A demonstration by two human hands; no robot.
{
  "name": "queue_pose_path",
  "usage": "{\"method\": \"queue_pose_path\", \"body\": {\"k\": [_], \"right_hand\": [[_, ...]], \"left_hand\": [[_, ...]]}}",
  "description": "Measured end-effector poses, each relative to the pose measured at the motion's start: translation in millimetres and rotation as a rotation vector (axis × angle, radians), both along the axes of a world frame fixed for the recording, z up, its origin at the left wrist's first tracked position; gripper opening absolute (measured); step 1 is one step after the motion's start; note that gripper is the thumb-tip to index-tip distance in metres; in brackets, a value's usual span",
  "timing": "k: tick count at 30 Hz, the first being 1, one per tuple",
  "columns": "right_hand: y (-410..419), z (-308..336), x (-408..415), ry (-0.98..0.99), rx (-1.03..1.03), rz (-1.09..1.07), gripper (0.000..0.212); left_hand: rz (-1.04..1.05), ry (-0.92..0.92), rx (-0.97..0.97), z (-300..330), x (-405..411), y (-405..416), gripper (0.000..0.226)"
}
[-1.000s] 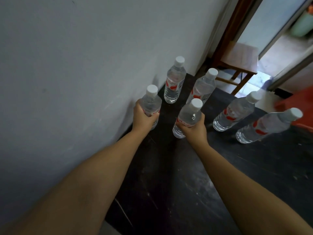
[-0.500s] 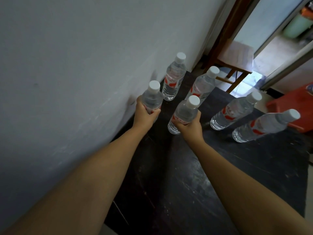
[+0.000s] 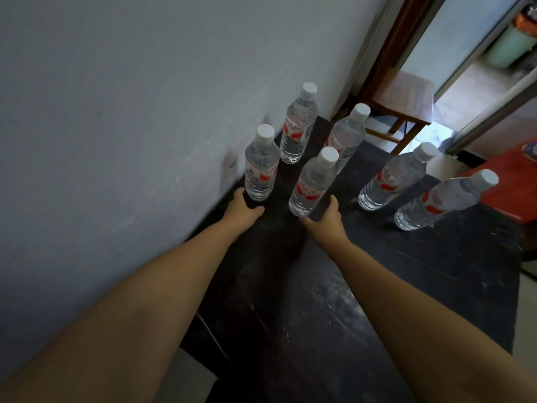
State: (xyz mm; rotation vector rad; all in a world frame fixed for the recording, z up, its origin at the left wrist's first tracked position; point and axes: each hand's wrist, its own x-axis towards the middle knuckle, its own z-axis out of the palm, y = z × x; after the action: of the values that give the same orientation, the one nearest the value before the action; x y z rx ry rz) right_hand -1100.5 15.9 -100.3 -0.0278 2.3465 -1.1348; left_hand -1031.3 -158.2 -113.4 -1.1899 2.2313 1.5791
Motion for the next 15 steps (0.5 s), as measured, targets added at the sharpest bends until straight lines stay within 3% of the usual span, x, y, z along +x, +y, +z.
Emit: {"method": "queue_pose_path", "body": {"k": [7, 15], "right_hand": [[27, 5, 34, 0.004, 0.285, 0.221, 0.081], [69, 27, 89, 0.185, 0.365, 0.564, 0.056]], "left_hand": [[-0.097, -0.025, -0.107, 8, 38, 30, 0.061], [-0.096, -0.035, -0.242, 29, 119, 87, 0.050]]}}
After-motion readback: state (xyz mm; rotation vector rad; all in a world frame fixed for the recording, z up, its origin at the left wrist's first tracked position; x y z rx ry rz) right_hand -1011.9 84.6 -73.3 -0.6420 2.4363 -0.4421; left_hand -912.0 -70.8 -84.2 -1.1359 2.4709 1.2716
